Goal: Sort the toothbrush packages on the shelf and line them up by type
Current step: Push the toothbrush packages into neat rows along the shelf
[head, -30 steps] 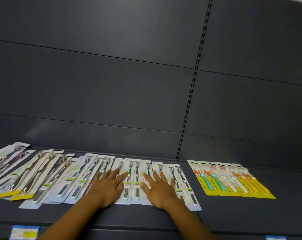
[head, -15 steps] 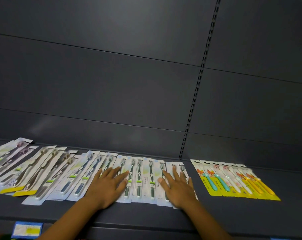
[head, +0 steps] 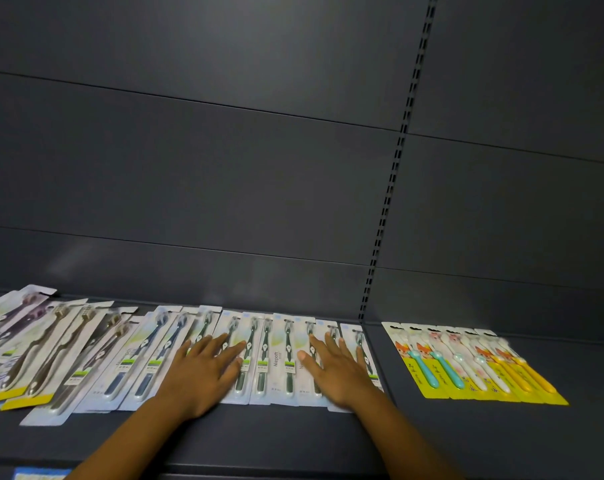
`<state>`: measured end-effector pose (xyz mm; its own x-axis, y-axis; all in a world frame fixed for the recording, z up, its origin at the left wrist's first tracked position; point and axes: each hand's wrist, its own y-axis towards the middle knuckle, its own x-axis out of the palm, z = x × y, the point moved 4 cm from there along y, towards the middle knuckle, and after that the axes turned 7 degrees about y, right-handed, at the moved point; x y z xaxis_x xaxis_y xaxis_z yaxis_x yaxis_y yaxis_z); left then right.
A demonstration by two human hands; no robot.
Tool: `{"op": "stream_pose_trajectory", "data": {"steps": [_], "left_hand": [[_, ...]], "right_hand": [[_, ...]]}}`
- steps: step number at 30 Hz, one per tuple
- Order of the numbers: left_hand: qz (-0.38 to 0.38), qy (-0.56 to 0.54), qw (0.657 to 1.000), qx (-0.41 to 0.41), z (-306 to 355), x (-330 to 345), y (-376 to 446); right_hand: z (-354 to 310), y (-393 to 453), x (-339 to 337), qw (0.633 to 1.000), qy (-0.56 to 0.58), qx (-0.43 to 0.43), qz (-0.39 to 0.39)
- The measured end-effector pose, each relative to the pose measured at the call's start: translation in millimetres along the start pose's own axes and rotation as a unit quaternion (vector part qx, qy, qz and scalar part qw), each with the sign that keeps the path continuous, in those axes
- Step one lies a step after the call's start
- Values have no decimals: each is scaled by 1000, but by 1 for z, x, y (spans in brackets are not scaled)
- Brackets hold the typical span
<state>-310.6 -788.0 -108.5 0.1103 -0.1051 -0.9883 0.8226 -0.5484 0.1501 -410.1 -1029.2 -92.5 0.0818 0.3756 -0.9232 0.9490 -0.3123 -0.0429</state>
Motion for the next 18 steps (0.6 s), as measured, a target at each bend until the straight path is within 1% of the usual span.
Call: {"op": "stream_pose_trajectory", "data": {"steps": [3,4,6,8,18], "left_hand": [[1,-3,1000,1,1,-1,-2],[5,0,1000,2,3,-1,-2],[10,6,1000,2,4,-1,-1],[10,6,1000,0,5,0,1],[-8,-6,1000,-10,3,-5,10]], "right_hand": [[14,-8,-8,998,-27,1,58],[20,-11,-9,997,-36,13,60],[30,-16,-8,998,-45,27,34],[32,-15,-6,999,-46,19,21],[28,4,-11,998,-51,19,10]]}}
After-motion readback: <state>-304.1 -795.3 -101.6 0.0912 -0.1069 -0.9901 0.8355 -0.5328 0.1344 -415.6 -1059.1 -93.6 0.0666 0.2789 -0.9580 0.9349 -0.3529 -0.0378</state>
